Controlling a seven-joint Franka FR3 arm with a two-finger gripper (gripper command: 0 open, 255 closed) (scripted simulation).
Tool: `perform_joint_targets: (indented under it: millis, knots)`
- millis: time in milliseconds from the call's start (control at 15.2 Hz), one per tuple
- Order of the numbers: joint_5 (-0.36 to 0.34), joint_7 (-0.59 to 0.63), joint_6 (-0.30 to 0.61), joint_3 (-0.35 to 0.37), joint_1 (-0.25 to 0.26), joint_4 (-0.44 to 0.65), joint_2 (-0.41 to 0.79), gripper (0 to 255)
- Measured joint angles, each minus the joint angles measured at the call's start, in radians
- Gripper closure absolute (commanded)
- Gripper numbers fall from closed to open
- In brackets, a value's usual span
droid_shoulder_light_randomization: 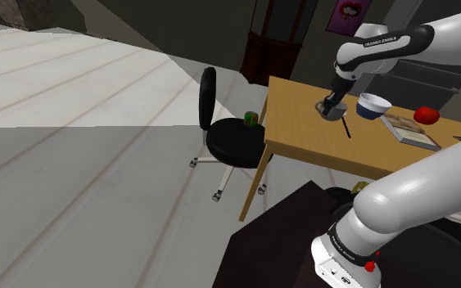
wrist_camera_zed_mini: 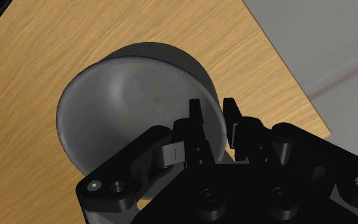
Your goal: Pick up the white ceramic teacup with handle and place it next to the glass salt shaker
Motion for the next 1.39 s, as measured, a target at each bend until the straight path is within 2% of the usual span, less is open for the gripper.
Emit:
perform_joint_targets:
  millis: [660, 1386]
  knots:
    - [0.001, -0.014, -0.131, 0.01, -0.002, 0.102, -0.031, 255]
    - [-0.018, -0.284, -0.127, -0.183, -0.086, 0.16, -0.005, 255]
